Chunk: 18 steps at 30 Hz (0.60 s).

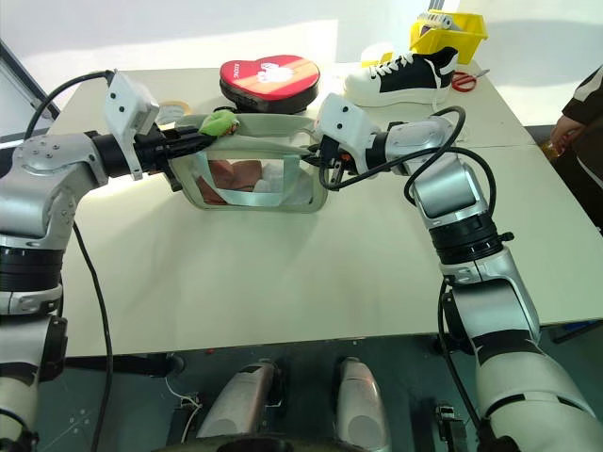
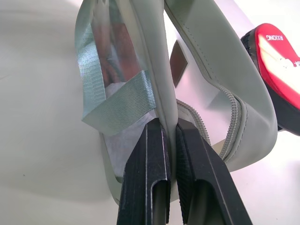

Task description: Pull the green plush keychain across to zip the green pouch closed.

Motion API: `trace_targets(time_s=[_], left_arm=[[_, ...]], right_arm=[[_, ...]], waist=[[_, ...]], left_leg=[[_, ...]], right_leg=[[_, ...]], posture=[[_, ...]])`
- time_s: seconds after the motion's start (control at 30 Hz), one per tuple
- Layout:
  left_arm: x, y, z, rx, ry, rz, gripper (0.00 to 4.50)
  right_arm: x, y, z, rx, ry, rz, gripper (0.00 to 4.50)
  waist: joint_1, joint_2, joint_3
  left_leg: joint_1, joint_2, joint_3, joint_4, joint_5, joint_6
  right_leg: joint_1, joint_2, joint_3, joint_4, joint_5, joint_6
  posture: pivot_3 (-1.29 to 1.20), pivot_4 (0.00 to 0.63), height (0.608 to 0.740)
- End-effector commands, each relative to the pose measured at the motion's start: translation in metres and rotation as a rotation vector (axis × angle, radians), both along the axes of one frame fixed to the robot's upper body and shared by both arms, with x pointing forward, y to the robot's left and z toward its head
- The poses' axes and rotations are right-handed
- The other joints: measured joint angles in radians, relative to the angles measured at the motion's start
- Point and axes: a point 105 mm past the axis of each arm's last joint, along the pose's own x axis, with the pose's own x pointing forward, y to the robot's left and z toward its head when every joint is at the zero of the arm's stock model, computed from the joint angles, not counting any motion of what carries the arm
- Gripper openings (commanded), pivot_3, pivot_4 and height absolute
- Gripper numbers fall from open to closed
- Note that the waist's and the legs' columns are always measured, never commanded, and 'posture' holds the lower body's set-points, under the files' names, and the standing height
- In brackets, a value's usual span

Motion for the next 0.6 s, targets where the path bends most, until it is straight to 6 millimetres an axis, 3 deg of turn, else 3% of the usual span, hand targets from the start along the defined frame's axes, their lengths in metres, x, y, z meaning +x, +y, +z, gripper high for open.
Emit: trace_targets(time_s=[0.03, 0.07, 0.2, 0.3, 0.57, 0.6], left_arm=[[-0.004, 0.015, 0.030, 0.016, -0.082, 0.040, 2.01], [-0.008, 0.019, 0.031, 0.033, -0.074, 0.033, 2.47], [-0.017, 0.040, 0.024, 0.104, -0.026, 0.052, 2.47], [-0.017, 0.052, 0.003, 0.112, 0.031, 0.075, 2.47], [0.006, 0.054, -0.022, 0.036, 0.032, 0.132, 2.47], [0.008, 0.055, -0.021, 0.029, 0.025, 0.138, 2.23]], right_arm=[[-0.005, 0.005, 0.013, 0.019, -0.046, 0.028, 0.00], [-0.005, 0.005, 0.014, 0.019, -0.046, 0.027, 0.00], [-0.004, 0.004, 0.014, 0.017, -0.046, 0.025, 0.00], [-0.004, 0.004, 0.014, 0.016, -0.047, 0.027, 0.00], [-0.006, 0.007, 0.013, 0.011, -0.039, 0.038, 0.00], [-0.006, 0.007, 0.012, 0.010, -0.038, 0.038, 0.00]], waist=[[0.000, 0.000, 0.000], [-0.001, 0.000, 0.000], [-0.002, 0.000, 0.000], [-0.001, 0.000, 0.000], [0.002, 0.000, 0.000], [0.002, 0.000, 0.000]], left_leg=[[0.000, 0.000, 0.000, 0.000, 0.000, 0.000], [0.000, 0.000, 0.000, 0.000, 0.000, 0.000], [0.000, 0.000, 0.000, -0.001, 0.000, 0.000], [0.000, 0.000, 0.000, 0.000, 0.000, 0.000], [0.000, 0.000, 0.000, 0.001, 0.000, 0.000], [0.000, 0.000, 0.000, 0.001, 0.000, 0.000]], right_leg=[[0.000, 0.000, 0.000, 0.000, 0.000, 0.000], [0.000, 0.000, 0.000, 0.000, 0.000, 0.000], [0.000, 0.000, 0.000, 0.000, 0.000, 0.000], [0.000, 0.000, 0.000, 0.000, 0.000, 0.000], [0.000, 0.000, 0.000, 0.000, 0.000, 0.000], [0.000, 0.000, 0.000, 0.000, 0.000, 0.000]], posture=[[0.00, 0.150, 0.740], [0.00, 0.150, 0.740], [0.00, 0.150, 0.740], [0.00, 0.150, 0.740], [0.00, 0.150, 0.740], [0.00, 0.150, 0.740]])
